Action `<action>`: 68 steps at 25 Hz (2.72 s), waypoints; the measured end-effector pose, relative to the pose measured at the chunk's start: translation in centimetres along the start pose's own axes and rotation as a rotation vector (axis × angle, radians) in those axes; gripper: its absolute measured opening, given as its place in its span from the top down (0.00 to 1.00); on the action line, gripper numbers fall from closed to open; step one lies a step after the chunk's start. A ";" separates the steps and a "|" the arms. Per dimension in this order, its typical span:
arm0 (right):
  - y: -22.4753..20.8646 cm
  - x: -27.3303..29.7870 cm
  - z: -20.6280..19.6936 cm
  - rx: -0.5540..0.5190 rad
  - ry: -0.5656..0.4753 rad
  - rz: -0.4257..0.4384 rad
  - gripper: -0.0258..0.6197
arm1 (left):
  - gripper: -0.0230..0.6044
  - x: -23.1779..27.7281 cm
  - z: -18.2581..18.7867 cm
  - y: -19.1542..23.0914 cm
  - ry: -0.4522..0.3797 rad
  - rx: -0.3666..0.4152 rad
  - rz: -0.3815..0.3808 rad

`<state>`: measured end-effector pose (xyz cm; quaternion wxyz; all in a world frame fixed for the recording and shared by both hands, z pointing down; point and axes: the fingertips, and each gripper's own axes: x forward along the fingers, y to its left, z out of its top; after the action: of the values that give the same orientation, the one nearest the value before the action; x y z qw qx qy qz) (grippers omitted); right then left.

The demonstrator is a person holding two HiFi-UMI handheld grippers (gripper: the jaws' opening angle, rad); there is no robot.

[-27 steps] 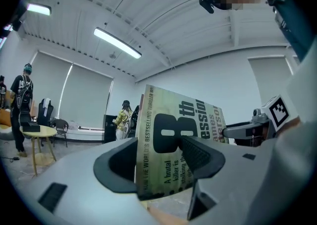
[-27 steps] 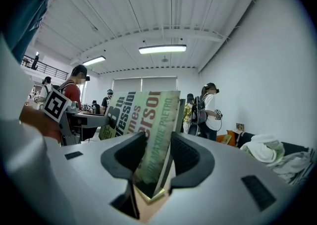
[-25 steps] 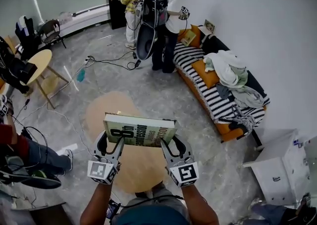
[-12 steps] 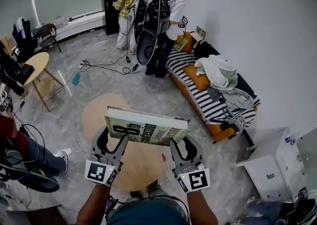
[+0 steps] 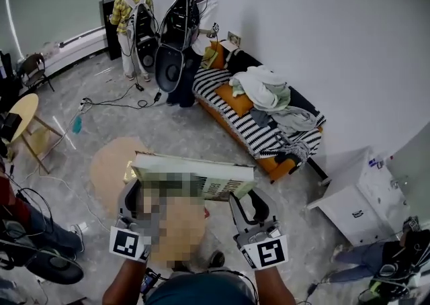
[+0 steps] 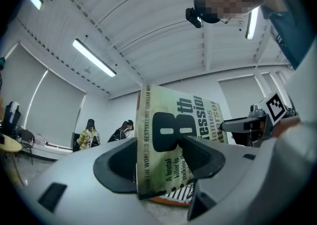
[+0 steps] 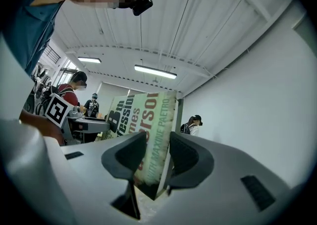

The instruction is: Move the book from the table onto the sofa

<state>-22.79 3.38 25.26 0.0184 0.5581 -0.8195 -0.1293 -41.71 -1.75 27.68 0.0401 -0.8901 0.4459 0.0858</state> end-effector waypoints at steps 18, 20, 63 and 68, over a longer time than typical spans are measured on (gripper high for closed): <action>-19.9 -18.4 -1.0 0.041 -0.005 -0.225 0.72 | 0.54 11.8 -0.1 -25.0 -0.017 0.009 -0.226; -21.5 -20.2 -1.2 0.055 -0.006 -0.245 0.73 | 0.54 12.7 -0.4 -27.3 -0.023 0.010 -0.245; -48.1 -14.8 -10.9 0.003 0.114 -0.498 0.74 | 0.54 44.2 -9.4 -36.7 0.023 -0.051 -0.557; -51.9 -14.0 -12.5 0.028 0.106 -0.476 0.74 | 0.54 47.6 -10.4 -38.0 0.050 -0.040 -0.531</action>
<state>31.93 -4.02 26.91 0.0227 0.7417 -0.6644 -0.0893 17.94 -17.99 28.77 0.0326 -0.9783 0.1957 0.0592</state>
